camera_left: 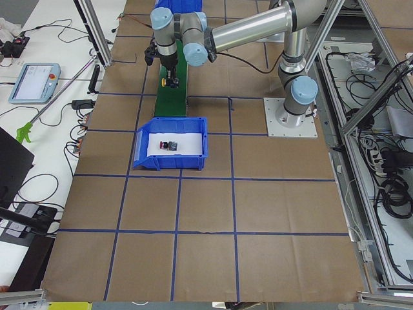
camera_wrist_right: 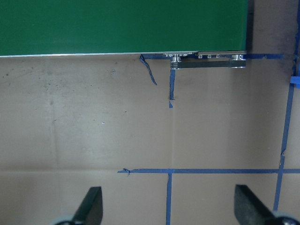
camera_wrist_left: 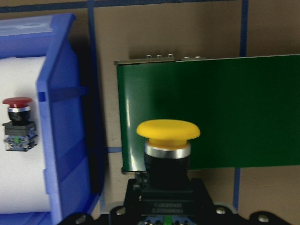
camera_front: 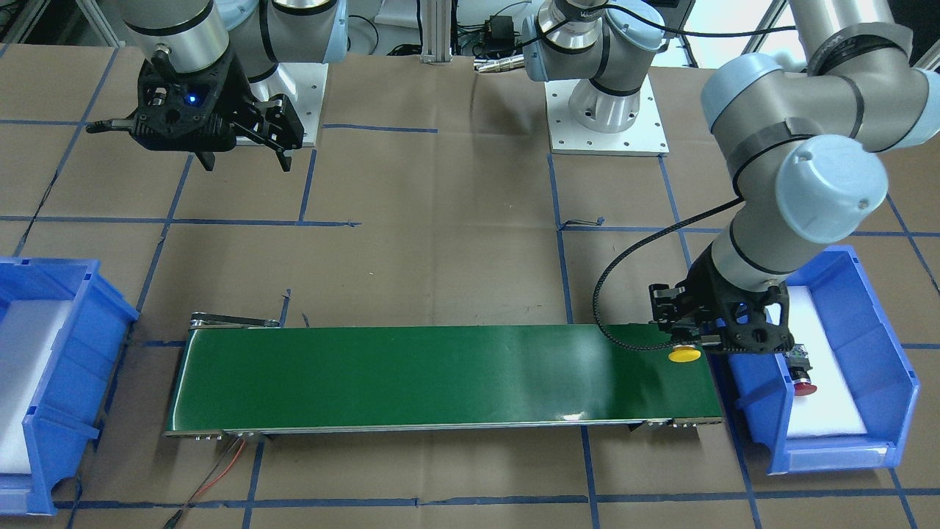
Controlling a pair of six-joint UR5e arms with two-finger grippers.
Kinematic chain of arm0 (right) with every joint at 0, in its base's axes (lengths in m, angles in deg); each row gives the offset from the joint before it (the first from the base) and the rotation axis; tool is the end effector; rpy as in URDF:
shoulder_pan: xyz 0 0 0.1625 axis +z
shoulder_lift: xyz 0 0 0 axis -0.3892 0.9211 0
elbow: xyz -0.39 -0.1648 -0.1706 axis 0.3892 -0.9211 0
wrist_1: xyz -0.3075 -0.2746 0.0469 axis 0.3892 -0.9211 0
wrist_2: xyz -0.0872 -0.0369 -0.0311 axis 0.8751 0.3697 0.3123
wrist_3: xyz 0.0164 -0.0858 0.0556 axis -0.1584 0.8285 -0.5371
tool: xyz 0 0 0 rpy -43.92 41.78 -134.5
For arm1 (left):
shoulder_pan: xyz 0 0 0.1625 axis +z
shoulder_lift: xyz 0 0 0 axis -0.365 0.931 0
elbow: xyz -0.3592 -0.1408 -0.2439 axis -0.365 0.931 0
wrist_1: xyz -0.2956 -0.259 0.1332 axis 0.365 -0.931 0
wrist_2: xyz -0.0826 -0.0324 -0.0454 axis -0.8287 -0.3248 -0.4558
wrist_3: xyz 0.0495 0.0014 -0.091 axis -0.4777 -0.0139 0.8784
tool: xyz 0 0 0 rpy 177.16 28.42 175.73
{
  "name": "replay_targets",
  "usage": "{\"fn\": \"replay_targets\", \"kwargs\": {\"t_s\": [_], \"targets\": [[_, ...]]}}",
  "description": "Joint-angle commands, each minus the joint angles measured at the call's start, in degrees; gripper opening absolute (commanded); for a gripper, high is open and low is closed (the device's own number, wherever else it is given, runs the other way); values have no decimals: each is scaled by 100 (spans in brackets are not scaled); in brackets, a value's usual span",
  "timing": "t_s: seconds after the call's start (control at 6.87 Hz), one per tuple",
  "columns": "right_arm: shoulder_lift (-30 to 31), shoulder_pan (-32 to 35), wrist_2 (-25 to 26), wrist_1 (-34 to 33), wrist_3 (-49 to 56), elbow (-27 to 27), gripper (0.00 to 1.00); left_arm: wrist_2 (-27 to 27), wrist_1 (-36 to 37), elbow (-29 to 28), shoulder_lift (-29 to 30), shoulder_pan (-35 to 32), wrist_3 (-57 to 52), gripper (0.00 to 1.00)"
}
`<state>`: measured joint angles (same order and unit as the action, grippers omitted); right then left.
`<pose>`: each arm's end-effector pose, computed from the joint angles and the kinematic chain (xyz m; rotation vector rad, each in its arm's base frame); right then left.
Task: Transport two buttons from left to right
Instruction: 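Carry the yellow button with the left gripper onto the conveyor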
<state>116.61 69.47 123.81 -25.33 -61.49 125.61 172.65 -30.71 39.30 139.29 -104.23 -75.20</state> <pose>0.1530 -0.4458 0.4960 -0.0116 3.1316 0.0517 -0.0535 -0.6134 0.3677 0.0208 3.1123 0.0659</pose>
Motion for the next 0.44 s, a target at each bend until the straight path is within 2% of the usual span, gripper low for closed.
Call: {"fn": "replay_targets", "kwargs": {"t_s": [0.0, 0.15, 0.29], "targets": [[0, 0, 0, 1, 0, 14, 100, 0, 790, 505, 243, -163, 114, 0], [0, -9, 0, 1, 0, 14, 100, 9, 1508, 865, 348, -163, 80, 0], [0, -9, 0, 1, 0, 31, 100, 9, 1846, 1078, 436, -163, 79, 2]]}}
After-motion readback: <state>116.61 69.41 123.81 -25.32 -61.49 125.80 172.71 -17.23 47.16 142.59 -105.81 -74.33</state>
